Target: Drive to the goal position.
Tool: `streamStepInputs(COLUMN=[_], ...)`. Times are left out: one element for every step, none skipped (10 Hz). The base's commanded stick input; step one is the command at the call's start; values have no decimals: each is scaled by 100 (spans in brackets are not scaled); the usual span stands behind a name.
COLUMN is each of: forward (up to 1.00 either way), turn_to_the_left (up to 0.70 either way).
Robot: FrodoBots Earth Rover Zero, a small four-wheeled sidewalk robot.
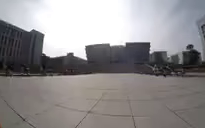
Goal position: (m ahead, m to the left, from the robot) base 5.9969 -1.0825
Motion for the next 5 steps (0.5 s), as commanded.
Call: streamStepInputs(forward=[100,100,100,100,100], turn_to_the_left=[0,0,0,0,0])
